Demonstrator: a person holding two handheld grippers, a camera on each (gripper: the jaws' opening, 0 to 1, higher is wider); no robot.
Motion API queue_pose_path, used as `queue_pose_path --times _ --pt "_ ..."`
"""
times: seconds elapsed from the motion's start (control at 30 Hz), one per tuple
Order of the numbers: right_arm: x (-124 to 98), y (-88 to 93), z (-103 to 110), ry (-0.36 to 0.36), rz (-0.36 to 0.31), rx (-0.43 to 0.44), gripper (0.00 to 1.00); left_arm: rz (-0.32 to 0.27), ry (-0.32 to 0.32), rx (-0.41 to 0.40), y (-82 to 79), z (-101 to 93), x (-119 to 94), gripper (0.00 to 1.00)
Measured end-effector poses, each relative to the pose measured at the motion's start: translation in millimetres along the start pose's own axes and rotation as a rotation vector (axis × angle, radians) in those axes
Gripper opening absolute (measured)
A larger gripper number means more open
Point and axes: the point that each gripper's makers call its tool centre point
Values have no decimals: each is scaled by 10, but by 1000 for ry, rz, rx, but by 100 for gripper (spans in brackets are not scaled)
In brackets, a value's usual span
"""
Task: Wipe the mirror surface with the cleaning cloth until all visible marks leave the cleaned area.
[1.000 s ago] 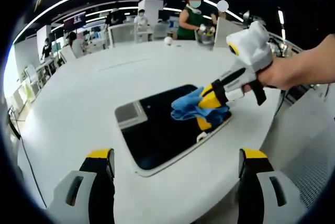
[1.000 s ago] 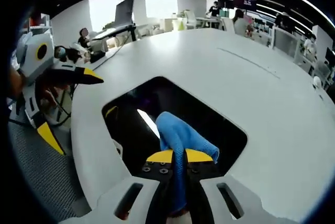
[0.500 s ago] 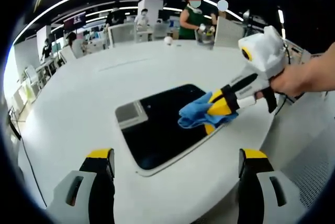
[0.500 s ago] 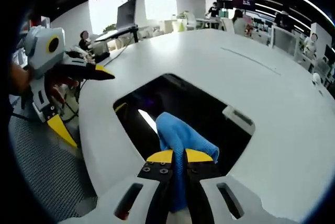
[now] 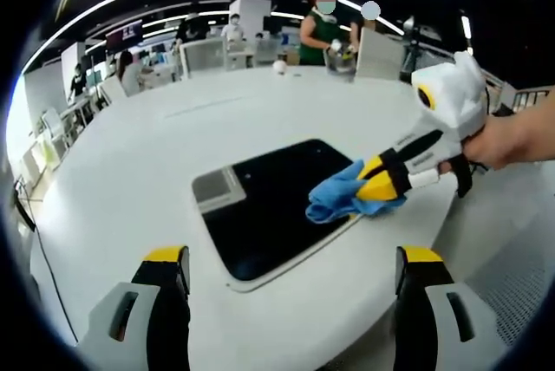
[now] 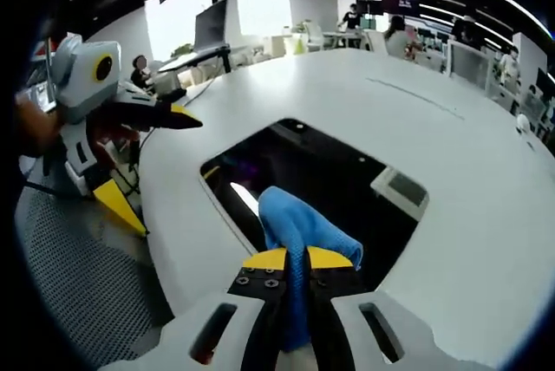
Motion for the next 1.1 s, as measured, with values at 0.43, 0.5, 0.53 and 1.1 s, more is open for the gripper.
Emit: queue_pose_path --times 0.43,0.5,0.53,1.1 --pt "-14 5 23 -4 2 -2 2 -25 0 -22 -52 10 -9 99" --pt "-16 8 27 -3 1 -1 2 -32 1 -27 -62 12 -10 99" --pt "-19 9 30 -3 1 -5 2 -33 3 -32 -61 9 -8 99" --pt "-17 7 24 -17 4 -27 2 -34 -3 -69 -58 27 -24 99"
Point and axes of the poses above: the point that each gripper's makers call its tool centre point, and the gripper's own axes: x roughly forward along the fingers, z roughly to its left, y roughly out of its underside, and after that the axes turned 1 degree about -z, right-handed
